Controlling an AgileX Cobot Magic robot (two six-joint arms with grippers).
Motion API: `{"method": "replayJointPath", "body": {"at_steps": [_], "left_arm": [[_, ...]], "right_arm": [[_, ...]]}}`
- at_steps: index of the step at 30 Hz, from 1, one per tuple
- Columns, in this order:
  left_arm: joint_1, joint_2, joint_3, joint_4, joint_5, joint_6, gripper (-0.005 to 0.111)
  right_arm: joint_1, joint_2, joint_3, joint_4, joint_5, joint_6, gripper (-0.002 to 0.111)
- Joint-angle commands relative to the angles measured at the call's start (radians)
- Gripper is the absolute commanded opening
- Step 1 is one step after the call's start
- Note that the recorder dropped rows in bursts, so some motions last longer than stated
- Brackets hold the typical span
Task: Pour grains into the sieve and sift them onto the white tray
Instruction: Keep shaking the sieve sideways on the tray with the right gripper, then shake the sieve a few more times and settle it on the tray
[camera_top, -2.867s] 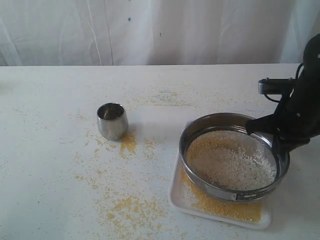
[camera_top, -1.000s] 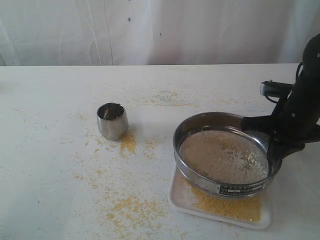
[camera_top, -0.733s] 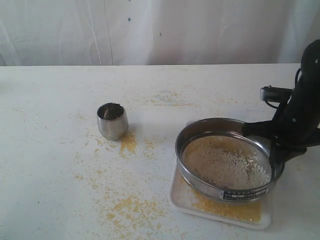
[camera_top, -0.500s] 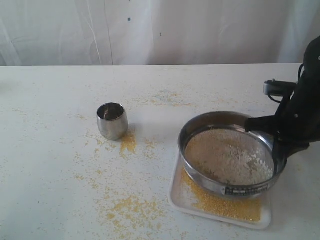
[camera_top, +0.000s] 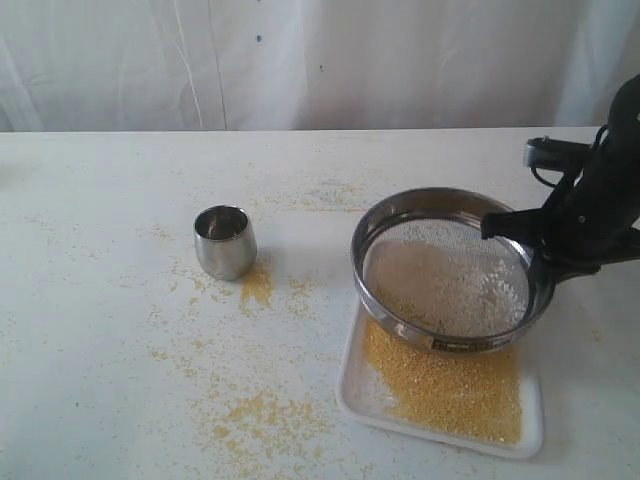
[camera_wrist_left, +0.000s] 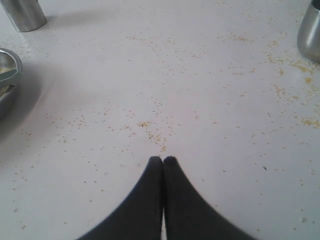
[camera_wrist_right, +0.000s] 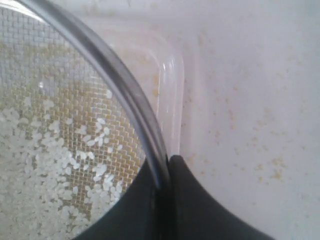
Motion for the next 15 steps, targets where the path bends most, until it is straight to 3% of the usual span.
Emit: {"method": "replayJointPath", "body": {"at_steps": [1,8,15], "left_arm": [[0.000,-0.004,0.003,-0.006,0.003,-0.007,0.000],[0.000,-0.004,0.003,-0.006,0.003,-0.007,0.000],[0.000,-0.004,0.003,-0.006,0.003,-0.007,0.000]], "right_arm": [[-0.004,-0.013,0.001,0.023,-0.012,0.001,0.000],[-0.004,-0.013,0.002,0.004,0.155,-0.007,0.000],[-0.004,-0.013,0.002,-0.002,0.007,-0.014,0.000]]}}
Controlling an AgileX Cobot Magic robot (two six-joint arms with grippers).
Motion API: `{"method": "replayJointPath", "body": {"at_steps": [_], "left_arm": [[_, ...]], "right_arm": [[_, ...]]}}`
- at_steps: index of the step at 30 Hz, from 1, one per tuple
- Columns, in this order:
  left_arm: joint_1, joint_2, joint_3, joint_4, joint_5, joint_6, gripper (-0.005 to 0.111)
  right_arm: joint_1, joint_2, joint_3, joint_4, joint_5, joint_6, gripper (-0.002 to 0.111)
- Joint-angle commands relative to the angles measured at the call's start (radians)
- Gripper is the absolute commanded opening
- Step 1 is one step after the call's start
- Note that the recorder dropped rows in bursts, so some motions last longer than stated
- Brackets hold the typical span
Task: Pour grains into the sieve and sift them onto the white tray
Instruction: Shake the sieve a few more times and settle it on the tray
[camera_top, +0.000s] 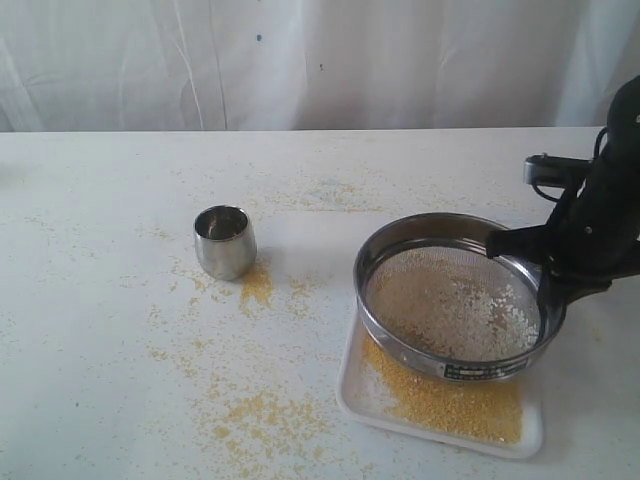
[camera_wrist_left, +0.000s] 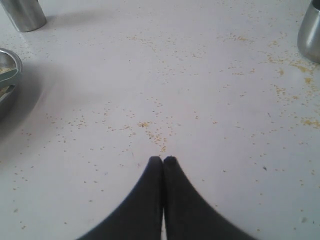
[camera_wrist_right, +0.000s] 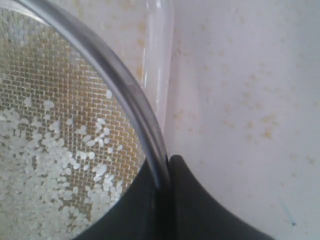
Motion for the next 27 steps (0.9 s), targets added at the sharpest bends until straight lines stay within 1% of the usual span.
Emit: {"method": "replayJointPath", "body": {"at_steps": [1,16,22,27], "left_arm": [[0.000,-0.004,0.003,-0.006,0.003,-0.007,0.000],[0.000,-0.004,0.003,-0.006,0.003,-0.007,0.000],[0.000,-0.004,0.003,-0.006,0.003,-0.007,0.000],[0.000,-0.004,0.003,-0.006,0.003,-0.007,0.000]], "right_arm": [[-0.002,-0.013,0.000,0.019,-0.118,-0.007,0.000],[-0.002,-0.009,0.001,-0.011,-0.127,-0.007,0.000],[-0.002,0.044,0.000,-0.009,-0.092,-0.007,0.000],[-0.002,0.047,0.000,-0.009,-0.111,-0.007,0.000]]}}
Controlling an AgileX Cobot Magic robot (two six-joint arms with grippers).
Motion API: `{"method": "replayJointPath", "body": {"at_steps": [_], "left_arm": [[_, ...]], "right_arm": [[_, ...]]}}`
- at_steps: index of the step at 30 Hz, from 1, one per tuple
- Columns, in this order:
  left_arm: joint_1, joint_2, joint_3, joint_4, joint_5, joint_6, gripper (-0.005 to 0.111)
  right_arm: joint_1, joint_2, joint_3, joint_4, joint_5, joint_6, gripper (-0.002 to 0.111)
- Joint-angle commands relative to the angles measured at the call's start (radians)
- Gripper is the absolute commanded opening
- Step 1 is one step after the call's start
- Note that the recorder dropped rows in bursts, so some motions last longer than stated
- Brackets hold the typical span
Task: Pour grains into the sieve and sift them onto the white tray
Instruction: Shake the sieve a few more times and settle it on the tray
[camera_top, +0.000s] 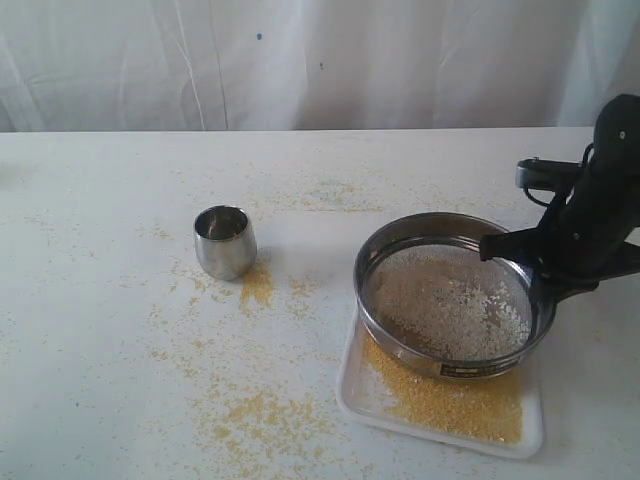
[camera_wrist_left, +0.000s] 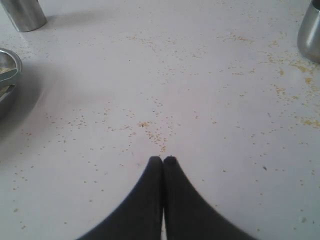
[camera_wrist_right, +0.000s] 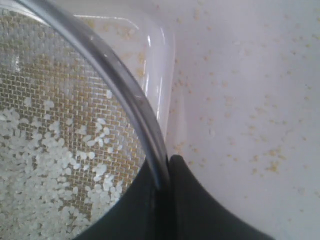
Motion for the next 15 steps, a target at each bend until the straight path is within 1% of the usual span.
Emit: {"method": "replayJointPath", "body": {"at_steps": [1,15], "left_arm": [[0.000,-0.004,0.003,-0.006,0.003,-0.007,0.000],[0.000,-0.004,0.003,-0.006,0.003,-0.007,0.000]], "right_arm": [[-0.002,0.002,0.000,0.009,-0.022,-0.003,0.000],[-0.002,0.086,0.000,0.007,-0.013,-0.003,0.000]]}}
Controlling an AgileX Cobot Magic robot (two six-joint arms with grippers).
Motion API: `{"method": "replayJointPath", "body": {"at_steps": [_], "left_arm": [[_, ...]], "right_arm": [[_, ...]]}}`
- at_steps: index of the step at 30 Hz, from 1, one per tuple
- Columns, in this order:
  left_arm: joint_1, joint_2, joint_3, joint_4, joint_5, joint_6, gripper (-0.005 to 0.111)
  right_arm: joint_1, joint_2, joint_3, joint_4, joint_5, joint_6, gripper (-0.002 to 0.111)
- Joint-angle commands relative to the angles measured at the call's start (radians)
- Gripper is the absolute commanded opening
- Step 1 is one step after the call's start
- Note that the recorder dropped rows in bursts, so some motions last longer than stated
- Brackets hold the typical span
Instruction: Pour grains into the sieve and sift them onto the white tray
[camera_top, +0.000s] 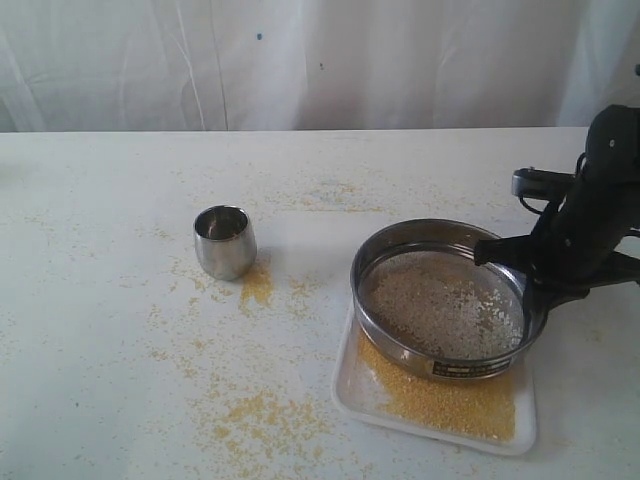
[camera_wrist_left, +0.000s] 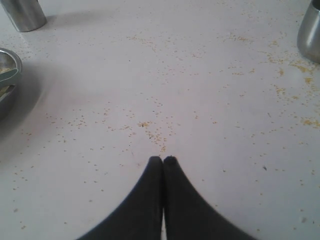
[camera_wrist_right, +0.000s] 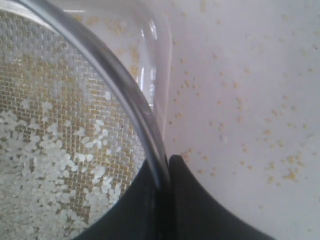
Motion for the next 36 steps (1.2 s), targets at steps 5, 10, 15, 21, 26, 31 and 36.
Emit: {"method": "replayJointPath", "body": {"at_steps": [5,10,15,21,26,31,36], "left_arm": [[0.000,-0.004,0.003,-0.006,0.003,-0.007,0.000],[0.000,-0.004,0.003,-0.006,0.003,-0.007,0.000],[0.000,-0.004,0.003,-0.006,0.003,-0.007,0.000],[0.000,-0.004,0.003,-0.006,0.003,-0.007,0.000],[0.000,-0.004,0.003,-0.006,0.003,-0.007,0.000],[0.000,-0.004,0.003,-0.006,0.003,-0.007,0.000],[0.000,-0.004,0.003,-0.006,0.003,-0.007,0.000]], "right_arm": [[-0.002,0.029,0.006,-0.013,-0.039,-0.003,0.000],[-0.002,0.027,-0.007,-0.011,-0.038,-0.003,0.000],[-0.002,0.027,-0.010,-0.011,-0.040,-0.003,0.000],[-0.002,0.027,-0.010,-0.013,-0.044,-0.008,0.000],[-0.002,0.034,-0.010,-0.011,-0.020,-0.130,0.010],[-0.002,0.036,-0.010,-0.011,-0.035,-0.134,0.049],[-0.002,0.034,-0.046,-0.002,0.026,-0.134,0.057]]}}
